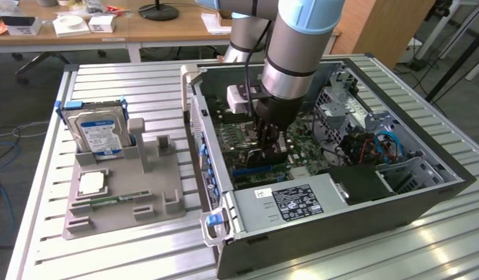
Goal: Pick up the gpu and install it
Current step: 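Insert the gpu into the slot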
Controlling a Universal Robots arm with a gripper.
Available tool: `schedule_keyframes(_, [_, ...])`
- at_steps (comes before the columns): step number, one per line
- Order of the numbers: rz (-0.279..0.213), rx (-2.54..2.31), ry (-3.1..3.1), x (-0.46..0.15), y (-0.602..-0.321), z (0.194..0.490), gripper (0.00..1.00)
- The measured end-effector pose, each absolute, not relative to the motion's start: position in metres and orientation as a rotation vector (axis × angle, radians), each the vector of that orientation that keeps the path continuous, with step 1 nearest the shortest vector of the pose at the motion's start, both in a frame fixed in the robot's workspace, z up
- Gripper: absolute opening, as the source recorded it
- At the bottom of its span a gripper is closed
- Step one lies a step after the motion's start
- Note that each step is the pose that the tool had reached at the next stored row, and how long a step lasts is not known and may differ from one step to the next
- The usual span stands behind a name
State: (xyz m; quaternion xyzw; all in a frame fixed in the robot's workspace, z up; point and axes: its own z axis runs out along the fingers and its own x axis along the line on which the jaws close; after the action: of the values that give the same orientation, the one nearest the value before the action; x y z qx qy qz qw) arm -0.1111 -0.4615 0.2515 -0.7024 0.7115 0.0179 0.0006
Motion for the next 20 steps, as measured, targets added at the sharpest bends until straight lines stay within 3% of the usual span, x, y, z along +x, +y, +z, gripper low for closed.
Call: schedule_keyframes(20, [0.056, -2.209, 2.232, -0.1111, -0.4614, 0.2504, 0.27])
